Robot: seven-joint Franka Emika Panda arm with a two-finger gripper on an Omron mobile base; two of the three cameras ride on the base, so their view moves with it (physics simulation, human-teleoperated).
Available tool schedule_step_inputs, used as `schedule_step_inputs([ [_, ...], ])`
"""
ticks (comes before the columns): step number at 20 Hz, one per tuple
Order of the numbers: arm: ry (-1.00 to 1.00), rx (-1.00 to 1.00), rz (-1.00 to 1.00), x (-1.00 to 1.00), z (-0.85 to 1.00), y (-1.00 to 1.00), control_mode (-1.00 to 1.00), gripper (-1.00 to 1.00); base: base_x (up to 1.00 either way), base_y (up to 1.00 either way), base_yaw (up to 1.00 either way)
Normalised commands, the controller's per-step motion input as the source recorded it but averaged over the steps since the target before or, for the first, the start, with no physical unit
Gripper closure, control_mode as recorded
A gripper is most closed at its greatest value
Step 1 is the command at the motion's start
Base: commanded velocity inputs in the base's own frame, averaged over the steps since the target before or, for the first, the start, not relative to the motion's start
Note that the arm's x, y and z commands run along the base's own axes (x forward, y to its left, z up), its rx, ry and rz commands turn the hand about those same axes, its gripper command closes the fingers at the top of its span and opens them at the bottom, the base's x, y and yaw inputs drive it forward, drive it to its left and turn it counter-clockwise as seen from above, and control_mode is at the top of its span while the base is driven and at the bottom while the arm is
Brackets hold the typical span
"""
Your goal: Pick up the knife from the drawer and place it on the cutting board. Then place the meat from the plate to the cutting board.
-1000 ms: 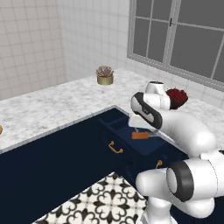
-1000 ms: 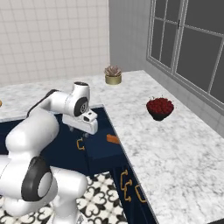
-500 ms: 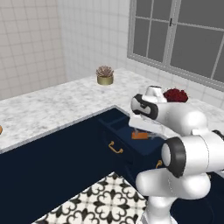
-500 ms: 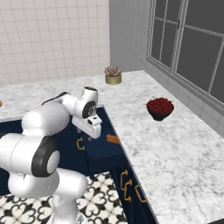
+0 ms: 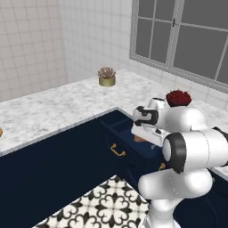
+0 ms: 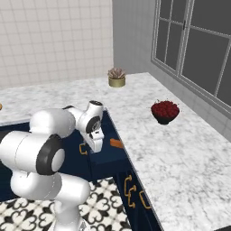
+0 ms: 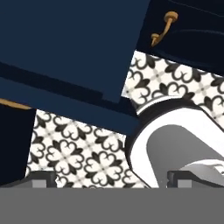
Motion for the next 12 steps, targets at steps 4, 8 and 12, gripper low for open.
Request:
schedule_step_inputs([
  [4,0.08,0.0,-0.09,0.33,-0.38,0.0,-1.0,-1.0,0.0,0.0,0.0],
  [8,0.09,0.0,-0.05,0.25,-0.28,0.0,-1.0,-1.0,0.0,0.0,0.0],
  [12,0.08,0.0,-0.01,0.06,-0.24,0.0,-1.0,-1.0,0.0,0.0,0.0],
])
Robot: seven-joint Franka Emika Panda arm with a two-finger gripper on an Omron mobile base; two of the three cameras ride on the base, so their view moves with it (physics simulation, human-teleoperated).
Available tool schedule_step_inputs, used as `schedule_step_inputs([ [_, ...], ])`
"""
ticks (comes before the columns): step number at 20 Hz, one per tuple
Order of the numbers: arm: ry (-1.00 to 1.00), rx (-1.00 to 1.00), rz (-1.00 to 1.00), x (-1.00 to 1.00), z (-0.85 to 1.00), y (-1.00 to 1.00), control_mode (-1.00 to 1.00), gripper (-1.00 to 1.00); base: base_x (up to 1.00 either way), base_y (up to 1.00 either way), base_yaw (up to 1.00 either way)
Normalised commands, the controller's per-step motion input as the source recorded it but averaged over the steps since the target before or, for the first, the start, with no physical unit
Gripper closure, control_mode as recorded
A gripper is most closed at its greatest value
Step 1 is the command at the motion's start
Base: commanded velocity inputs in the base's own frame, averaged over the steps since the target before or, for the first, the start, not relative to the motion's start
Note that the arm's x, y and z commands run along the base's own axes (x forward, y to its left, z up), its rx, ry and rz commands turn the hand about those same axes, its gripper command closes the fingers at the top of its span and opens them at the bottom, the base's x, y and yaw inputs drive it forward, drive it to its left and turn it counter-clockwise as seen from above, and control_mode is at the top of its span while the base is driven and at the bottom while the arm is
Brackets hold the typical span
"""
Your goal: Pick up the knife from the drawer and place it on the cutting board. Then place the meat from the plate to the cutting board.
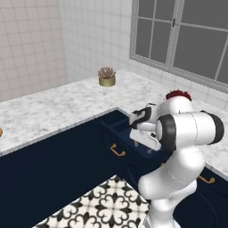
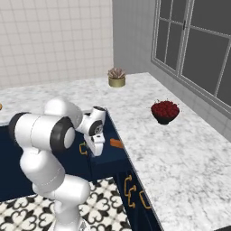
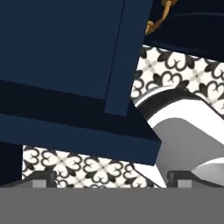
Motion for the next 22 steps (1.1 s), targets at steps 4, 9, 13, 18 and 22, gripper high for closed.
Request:
schedule_step_inputs([
  [4,0.06,0.0,0.0,0.0,-0.23,0.0,-1.0,-1.0,0.0,0.0,0.0],
  [9,0.05,0.0,0.0,-0.04,-0.25,0.03,-1.0,-1.0,0.0,0.0,0.0],
  [13,0.06,0.01,0.02,-0.11,-0.26,0.21,-1.0,-1.0,0.0,0.0,0.0],
  [18,0.02,0.0,0.11,-0.33,-0.2,0.44,-1.0,-1.0,0.0,0.0,0.0],
  [22,0.01,0.0,0.14,-0.37,-0.15,0.48,-1.0,-1.0,0.0,0.0,0.0],
])
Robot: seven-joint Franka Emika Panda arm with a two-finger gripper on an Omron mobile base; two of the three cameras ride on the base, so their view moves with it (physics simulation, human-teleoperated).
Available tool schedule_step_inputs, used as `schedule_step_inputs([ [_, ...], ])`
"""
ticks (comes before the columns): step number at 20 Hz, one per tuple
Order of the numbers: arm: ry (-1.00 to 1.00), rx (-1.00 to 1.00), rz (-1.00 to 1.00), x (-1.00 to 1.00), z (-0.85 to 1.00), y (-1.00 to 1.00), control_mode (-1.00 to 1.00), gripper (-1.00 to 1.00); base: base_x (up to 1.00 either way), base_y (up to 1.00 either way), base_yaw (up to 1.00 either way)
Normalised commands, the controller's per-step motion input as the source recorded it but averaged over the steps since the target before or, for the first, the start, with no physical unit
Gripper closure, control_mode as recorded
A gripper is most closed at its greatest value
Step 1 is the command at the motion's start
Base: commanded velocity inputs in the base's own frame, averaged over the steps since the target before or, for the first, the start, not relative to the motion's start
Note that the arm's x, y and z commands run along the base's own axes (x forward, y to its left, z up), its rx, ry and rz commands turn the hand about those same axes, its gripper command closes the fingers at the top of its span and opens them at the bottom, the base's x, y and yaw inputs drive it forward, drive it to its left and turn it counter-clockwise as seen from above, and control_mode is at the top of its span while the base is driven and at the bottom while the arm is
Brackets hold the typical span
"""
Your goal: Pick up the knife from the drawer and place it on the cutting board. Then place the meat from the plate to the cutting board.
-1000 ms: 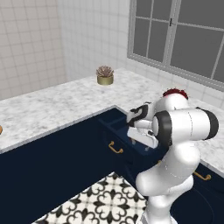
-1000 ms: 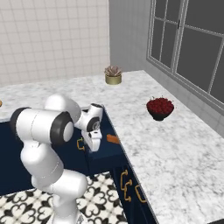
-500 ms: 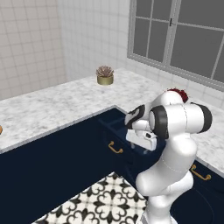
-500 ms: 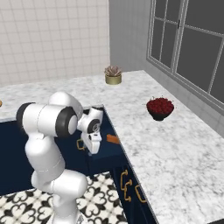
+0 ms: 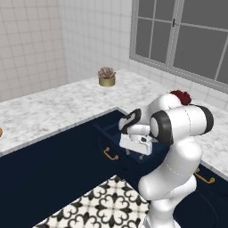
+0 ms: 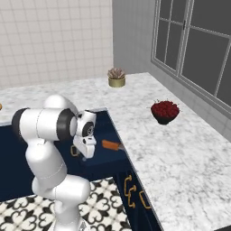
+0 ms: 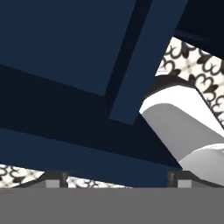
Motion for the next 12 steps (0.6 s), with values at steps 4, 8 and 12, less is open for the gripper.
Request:
schedule_step_inputs([
  [4,0.07,0.07,0.16,-0.39,-0.12,0.5,-1.0,-1.0,0.0,0.0,0.0],
  [8,0.11,0.15,0.17,-0.42,-0.08,0.61,-1.0,-1.0,0.0,0.0,0.0],
  [12,0.05,0.11,0.16,-0.45,-0.08,0.62,-1.0,-1.0,0.0,0.0,0.0],
])
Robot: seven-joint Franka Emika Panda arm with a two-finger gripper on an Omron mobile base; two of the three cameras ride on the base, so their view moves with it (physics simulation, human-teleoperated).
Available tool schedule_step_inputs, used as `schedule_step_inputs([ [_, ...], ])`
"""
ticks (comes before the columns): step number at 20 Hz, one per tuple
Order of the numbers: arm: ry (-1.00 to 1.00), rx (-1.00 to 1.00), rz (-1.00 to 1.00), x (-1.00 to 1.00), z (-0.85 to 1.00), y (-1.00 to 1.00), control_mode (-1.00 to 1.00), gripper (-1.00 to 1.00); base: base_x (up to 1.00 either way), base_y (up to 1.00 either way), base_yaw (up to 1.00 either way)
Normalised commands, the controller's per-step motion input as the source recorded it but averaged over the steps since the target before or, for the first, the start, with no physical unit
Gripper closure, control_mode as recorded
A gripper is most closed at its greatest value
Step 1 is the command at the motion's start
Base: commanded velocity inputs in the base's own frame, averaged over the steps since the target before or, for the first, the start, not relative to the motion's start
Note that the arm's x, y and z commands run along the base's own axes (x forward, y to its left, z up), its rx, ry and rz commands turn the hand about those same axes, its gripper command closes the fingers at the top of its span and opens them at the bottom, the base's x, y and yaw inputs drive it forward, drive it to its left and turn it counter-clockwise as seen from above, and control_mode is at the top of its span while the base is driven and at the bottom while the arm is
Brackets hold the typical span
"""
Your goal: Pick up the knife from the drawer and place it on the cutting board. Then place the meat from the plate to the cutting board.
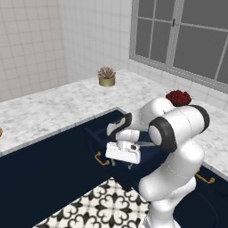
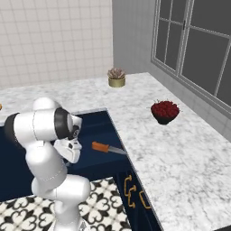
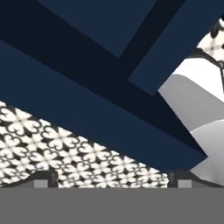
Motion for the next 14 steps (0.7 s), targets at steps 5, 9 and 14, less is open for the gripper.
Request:
schedule_step_inputs([
  [5,-0.1,0.02,0.07,-0.01,0.77,-0.11,-1.0,-1.0,0.0,0.0,0.0],
  [9,-0.04,0.05,0.13,0.05,0.96,-0.22,-1.0,-1.0,0.0,0.0,0.0],
  [14,0.0,0.04,0.01,0.71,0.39,-0.21,-1.0,-1.0,0.0,0.0,0.0],
])
